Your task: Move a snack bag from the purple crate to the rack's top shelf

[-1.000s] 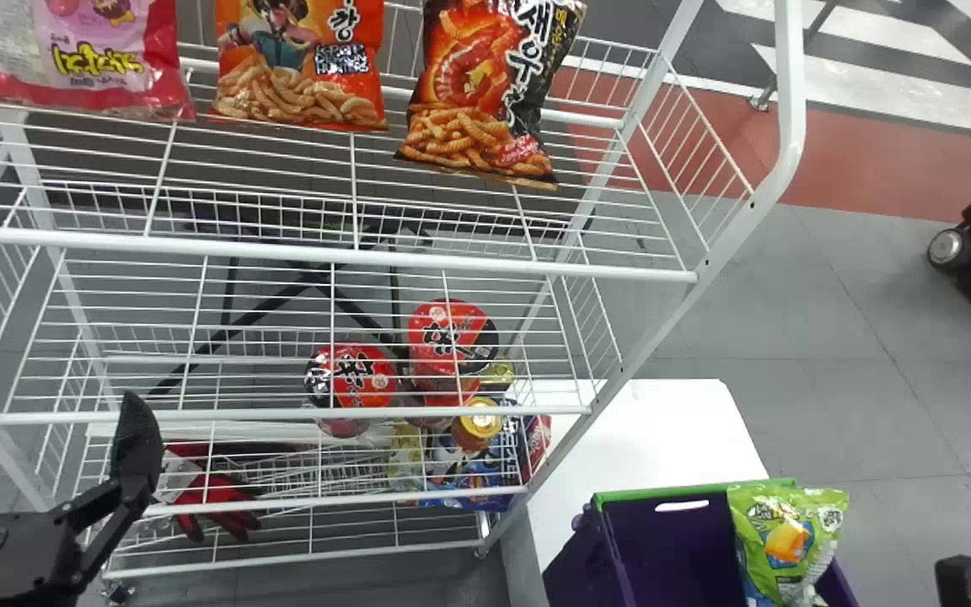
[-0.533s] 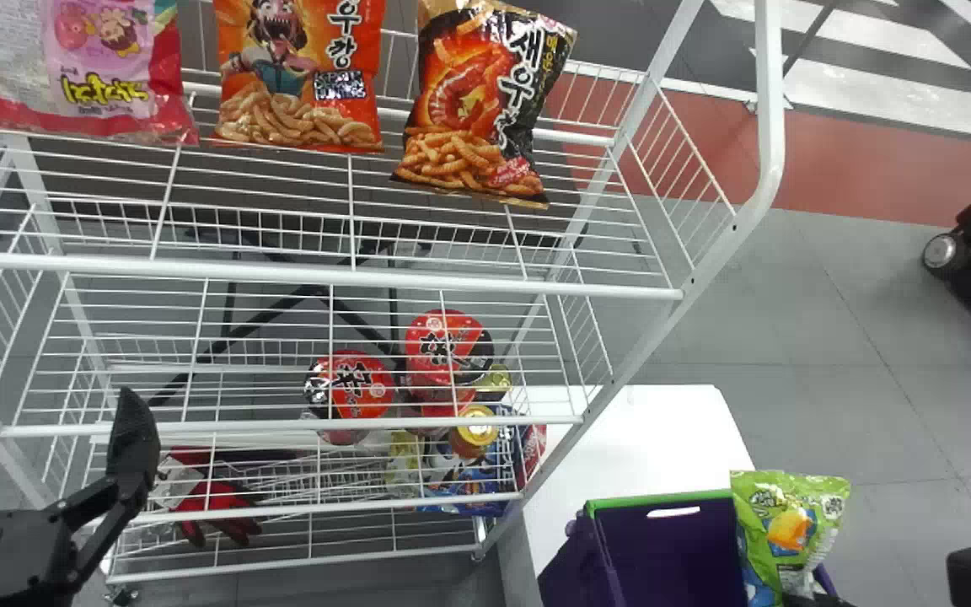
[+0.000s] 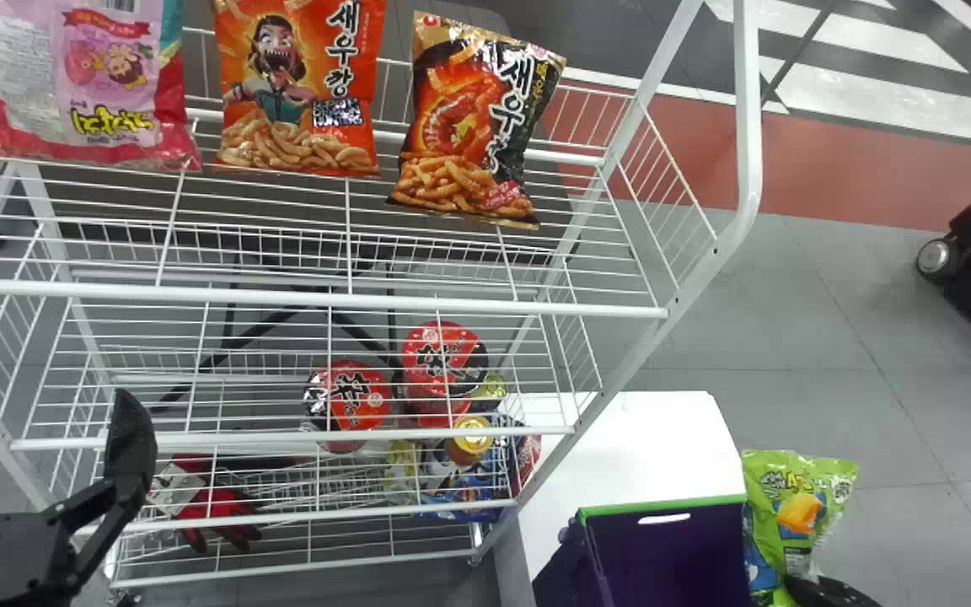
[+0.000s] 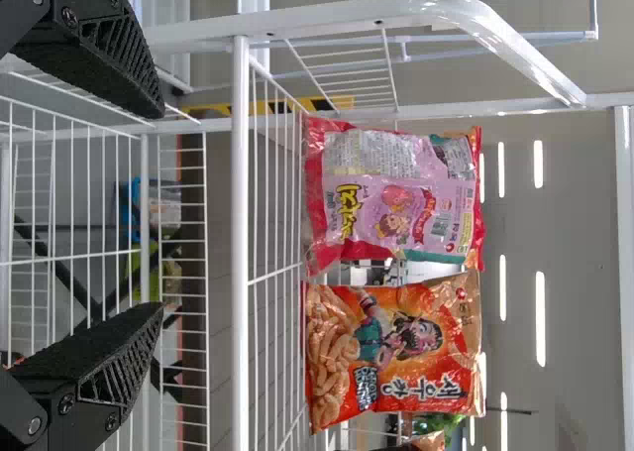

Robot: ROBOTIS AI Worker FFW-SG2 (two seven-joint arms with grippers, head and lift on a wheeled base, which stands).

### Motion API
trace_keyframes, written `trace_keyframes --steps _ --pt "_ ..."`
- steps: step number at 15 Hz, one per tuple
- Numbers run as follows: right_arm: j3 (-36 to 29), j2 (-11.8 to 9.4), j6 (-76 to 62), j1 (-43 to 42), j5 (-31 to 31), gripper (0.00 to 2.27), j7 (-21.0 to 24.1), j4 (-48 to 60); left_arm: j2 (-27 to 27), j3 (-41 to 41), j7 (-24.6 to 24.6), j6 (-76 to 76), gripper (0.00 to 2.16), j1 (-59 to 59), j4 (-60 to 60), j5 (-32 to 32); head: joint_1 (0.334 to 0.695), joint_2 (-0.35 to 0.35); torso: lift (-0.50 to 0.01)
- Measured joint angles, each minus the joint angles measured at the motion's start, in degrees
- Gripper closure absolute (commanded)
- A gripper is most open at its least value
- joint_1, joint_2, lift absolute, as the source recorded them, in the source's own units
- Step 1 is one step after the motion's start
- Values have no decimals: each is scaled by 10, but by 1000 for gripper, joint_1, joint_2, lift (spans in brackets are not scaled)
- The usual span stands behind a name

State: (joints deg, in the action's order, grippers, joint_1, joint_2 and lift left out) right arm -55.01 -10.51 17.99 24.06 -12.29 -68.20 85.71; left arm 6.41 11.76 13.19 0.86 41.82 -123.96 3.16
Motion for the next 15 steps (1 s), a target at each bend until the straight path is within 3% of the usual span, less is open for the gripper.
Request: trace_keyframes --steps 15 --pt "-10 37 -6 17 33 1683 -33 67 0 2 0 0 137 -1 3 1 695 -350 -46"
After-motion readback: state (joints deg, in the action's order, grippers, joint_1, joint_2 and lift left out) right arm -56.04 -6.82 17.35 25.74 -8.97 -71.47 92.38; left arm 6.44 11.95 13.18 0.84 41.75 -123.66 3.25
